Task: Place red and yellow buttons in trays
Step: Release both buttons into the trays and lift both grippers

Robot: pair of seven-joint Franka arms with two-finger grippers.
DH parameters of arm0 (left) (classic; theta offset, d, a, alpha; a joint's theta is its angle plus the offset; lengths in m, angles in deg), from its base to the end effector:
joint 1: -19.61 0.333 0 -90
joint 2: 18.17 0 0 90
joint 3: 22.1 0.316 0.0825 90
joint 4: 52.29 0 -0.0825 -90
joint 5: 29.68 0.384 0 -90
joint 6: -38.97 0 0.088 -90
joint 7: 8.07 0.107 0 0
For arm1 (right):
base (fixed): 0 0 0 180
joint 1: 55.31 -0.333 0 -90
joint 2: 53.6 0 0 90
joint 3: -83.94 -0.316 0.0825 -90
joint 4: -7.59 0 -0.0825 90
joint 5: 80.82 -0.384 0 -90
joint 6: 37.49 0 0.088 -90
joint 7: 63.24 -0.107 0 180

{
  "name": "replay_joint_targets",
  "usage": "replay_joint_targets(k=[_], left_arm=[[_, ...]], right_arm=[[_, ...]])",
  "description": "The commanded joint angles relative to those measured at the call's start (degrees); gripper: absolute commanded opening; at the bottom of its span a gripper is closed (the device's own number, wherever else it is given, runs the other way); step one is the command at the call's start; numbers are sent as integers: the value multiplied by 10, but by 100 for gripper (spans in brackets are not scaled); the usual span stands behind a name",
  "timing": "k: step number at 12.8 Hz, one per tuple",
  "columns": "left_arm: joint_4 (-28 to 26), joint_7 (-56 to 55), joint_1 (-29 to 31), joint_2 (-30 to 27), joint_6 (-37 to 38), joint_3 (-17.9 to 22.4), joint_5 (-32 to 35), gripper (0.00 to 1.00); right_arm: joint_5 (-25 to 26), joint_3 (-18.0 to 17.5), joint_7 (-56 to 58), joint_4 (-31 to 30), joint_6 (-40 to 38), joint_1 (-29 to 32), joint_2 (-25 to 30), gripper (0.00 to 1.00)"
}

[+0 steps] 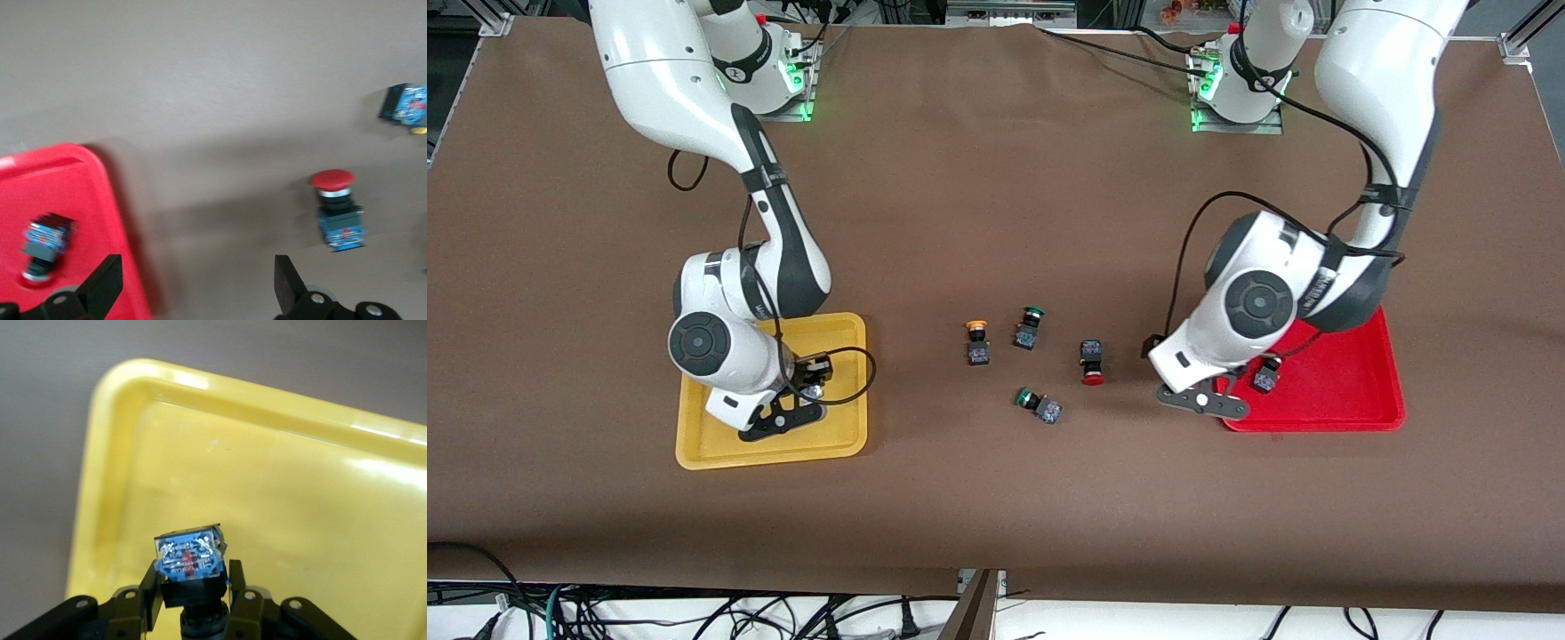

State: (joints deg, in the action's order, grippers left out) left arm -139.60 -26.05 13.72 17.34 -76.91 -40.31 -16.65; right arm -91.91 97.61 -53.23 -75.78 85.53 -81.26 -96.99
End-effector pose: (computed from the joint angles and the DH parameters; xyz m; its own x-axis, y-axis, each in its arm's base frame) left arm 0.6514 -0.2403 0.3027 0.9831 -0.1652 -0.0788 -0.1686 -0.9849 -0.0385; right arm 0.6912 0.1899 0.2405 0.9421 0.3327 -0.0417 0.3329 -0.9430 -0.0016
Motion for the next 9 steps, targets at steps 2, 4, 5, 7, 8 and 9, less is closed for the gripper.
replay_joint_targets(k=[2, 4, 5, 7, 8, 9], left_arm=[[13, -29, -11, 9, 5, 4, -67, 100], [20, -28, -12, 5, 4, -8, -92, 100], [22, -28, -19, 18, -4, -9, -92, 100], [18, -29, -33, 38, -86, -7, -88, 100], [14, -29, -41, 48, -128, -4, -84, 100], [13, -28, -42, 65, -169, -3, -83, 100]], right_arm=[[1, 3, 61, -70, 102, 22, 3, 36], [-14, 0, 63, -74, 102, 28, 8, 75], [-36, -1, 60, -67, 63, 26, 23, 83], [-76, -1, 13, -13, -31, 5, 30, 85], [-77, -1, -26, 5, -51, -5, 30, 85], [-78, -2, -73, 11, -54, -20, 30, 85]])
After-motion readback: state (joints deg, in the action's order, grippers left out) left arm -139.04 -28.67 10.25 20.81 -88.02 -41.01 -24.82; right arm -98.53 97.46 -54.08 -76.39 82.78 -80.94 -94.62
